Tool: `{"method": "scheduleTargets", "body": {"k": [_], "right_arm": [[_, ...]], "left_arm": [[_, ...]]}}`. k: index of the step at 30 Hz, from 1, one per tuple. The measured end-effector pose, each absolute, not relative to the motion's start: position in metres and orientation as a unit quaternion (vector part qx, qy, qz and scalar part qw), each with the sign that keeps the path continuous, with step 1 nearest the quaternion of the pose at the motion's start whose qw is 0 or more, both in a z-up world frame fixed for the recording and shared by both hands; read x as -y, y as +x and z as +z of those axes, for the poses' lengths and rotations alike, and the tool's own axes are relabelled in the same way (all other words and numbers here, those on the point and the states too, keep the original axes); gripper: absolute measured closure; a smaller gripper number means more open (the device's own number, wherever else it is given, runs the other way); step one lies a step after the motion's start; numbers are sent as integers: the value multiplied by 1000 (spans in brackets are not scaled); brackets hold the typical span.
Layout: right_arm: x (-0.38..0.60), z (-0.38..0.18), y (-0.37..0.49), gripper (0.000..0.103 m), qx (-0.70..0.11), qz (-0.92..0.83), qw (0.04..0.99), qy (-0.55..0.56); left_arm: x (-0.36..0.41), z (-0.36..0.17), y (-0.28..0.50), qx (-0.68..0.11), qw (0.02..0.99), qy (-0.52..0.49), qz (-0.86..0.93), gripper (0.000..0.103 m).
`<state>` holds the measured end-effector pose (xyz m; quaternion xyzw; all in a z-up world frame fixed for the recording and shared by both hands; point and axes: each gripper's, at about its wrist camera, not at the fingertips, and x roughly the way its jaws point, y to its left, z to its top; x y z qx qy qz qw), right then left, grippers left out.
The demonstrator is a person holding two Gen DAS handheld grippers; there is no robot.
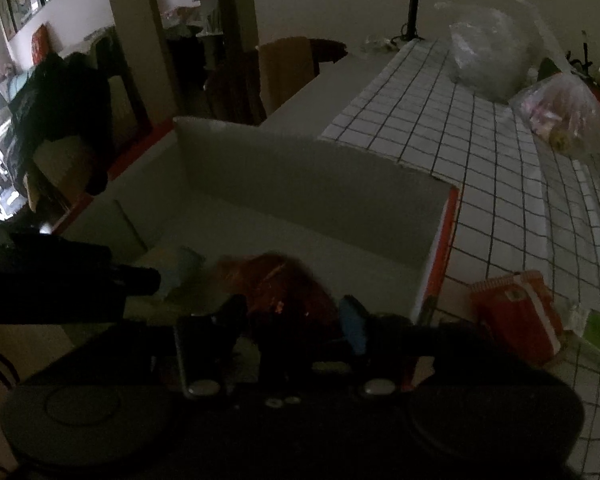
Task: Organize snacks
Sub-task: 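Open the left tool over the box while the right tool releases the dark red bag, then move both tools back from the box to the snack pile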
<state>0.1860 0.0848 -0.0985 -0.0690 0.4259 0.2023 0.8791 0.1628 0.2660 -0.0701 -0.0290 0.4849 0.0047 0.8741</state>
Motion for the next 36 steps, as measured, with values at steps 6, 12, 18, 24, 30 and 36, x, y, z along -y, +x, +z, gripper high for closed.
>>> {"method": "scheduleTargets", "body": {"k": [6, 12, 18, 24, 30, 36], "right_arm": [[-69, -81, 170, 39, -410, 211, 886, -50], [-48, -63, 152, 30, -395, 222, 891, -24], [-24, -44, 133, 23, -375, 231, 898, 0], [5, -35, 117, 15, -363, 232, 902, 19], [45, -32, 107, 10, -356, 216, 908, 36], [89, -35, 101, 5, -358, 193, 912, 51]], "left_arm": [[-255, -48, 144, -459, 888, -37, -7, 46], [-237, -29, 125, -431, 901, -39, -21, 41], [-214, -13, 108, -409, 911, -40, -40, 36], [-186, -5, 99, -396, 915, -36, -62, 27], [-154, -4, 94, -393, 914, -36, -90, 19], [-115, -10, 98, -397, 909, -41, -120, 15]]}}
